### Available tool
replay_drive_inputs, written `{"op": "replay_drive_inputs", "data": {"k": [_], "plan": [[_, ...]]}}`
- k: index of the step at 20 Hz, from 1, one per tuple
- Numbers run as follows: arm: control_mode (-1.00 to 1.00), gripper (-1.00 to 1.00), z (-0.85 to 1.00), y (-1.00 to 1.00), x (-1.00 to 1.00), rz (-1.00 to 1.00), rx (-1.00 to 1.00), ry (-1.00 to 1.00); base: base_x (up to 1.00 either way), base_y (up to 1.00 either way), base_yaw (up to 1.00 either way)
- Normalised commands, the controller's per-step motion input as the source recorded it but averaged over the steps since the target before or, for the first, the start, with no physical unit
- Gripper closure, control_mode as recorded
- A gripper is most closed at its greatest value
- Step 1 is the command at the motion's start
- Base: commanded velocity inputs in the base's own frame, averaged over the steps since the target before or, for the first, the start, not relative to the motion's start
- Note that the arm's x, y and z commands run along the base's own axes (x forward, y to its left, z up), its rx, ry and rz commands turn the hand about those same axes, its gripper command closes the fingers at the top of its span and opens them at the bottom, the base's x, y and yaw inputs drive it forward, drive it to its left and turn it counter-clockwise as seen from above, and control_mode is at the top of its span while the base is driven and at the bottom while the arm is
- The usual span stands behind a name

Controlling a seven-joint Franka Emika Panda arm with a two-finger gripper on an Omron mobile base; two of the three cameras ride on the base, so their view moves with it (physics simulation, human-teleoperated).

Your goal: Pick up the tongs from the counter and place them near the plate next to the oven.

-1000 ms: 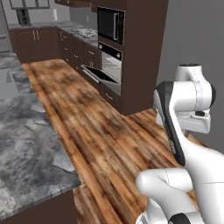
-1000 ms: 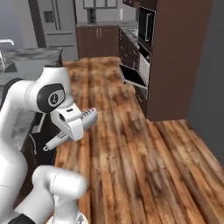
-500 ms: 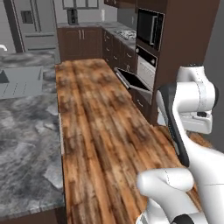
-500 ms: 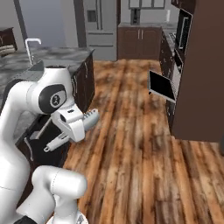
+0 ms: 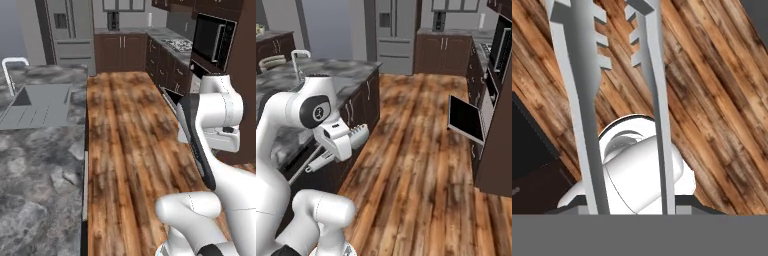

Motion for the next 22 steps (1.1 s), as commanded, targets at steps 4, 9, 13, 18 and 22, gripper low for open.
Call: {"op": "replay_drive_inputs", "data": {"k": [4, 9, 13, 18, 22], "plan": [[1.0, 1.0, 0.0, 0.0, 0.0, 0.0, 0.0, 0.0, 1.0, -0.03, 0.01], [1.0, 1.0, 0.0, 0.0, 0.0, 0.0, 0.0, 0.0, 0.99, -0.04, 0.0], [1.0, 1.0, 0.0, 0.0, 0.0, 0.0, 0.0, 0.0, 1.0, -0.03, 0.0], [1.0, 1.0, 0.0, 0.0, 0.0, 0.0, 0.0, 0.0, 1.0, 0.0, -0.01], [1.0, 1.0, 0.0, 0.0, 0.0, 0.0, 0.0, 0.0, 1.0, 0.0, -0.02]]}}
